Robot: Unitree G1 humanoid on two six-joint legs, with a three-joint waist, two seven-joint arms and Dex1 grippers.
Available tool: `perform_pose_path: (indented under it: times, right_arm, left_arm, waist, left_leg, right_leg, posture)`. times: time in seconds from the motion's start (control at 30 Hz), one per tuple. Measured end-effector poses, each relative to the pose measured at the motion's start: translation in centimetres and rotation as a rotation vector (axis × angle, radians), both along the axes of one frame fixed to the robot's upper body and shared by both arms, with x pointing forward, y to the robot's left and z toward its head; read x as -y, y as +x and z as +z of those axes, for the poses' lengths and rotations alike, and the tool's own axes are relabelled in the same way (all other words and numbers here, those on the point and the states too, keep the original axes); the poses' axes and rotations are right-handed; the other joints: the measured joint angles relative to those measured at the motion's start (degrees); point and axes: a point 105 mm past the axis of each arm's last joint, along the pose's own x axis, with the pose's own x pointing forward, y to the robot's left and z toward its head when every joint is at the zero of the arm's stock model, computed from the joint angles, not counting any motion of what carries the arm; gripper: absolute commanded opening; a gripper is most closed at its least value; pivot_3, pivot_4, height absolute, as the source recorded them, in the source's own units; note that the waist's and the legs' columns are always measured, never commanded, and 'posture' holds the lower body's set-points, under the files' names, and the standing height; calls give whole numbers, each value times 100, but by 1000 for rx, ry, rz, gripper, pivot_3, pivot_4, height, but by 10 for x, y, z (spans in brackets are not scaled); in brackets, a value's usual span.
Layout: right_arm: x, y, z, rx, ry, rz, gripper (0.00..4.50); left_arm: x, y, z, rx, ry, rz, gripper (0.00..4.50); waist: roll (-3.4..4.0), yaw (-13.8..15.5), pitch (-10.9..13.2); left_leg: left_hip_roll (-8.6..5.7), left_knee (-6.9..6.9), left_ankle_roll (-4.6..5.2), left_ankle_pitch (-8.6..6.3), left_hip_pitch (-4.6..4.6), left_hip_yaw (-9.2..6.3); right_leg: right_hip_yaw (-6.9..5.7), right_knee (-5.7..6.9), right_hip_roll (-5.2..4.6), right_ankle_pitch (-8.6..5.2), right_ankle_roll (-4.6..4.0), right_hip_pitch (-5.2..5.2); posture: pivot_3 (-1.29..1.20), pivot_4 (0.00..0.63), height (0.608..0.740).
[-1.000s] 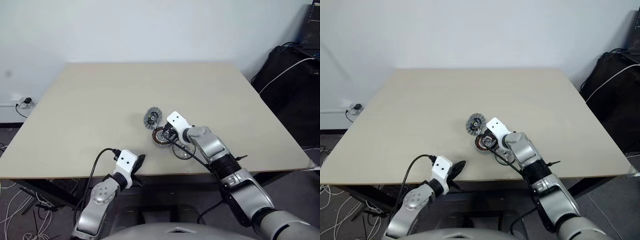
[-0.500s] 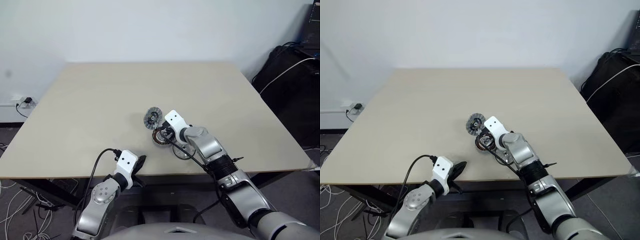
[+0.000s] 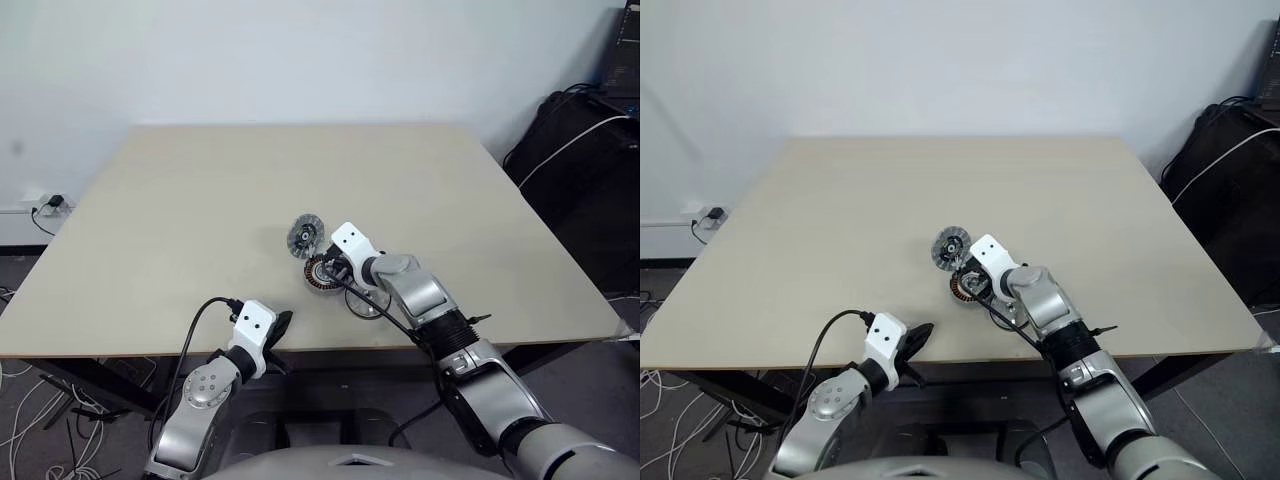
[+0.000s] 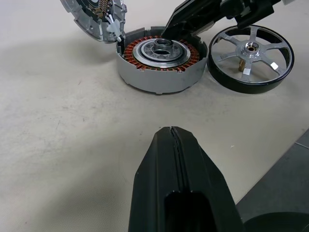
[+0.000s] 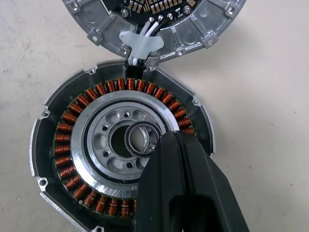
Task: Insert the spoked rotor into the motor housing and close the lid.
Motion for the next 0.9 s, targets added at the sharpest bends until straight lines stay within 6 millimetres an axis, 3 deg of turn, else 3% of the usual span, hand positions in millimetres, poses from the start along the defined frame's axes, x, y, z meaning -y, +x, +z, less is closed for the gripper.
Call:
perform_pose_path:
  times: [0.33,0.6,0.9]
  right_arm:
    - [2,-4,-1,0,30,-1,25]
    - [-11,-5,1,20,92,5,25]
    - [-13,-4,3,32,107,5,25]
  left_arm:
    - [1,0,0,-3,-8,-3,0]
    - [3,0,0,-6,-11,-8,0]
    - [2,-2,-2,-23,-16,-5,0]
  waist:
    - [0,-6,0]
    - [2,-11,1]
    - [2,10,2]
  left_leg:
    - [0,-2,0,0,1,0]
    - [1,-6,-4,3,0,-1]
    - [1,-6,-4,3,0,-1]
  right_leg:
    - [0,0,0,-1,-2,-1]
    - [0,0,2,-2,-3,-2]
    - [-1,-1,1,-2,-4,-2]
  posture:
    - [0,0,740]
    - [0,0,740]
    - [0,0,740]
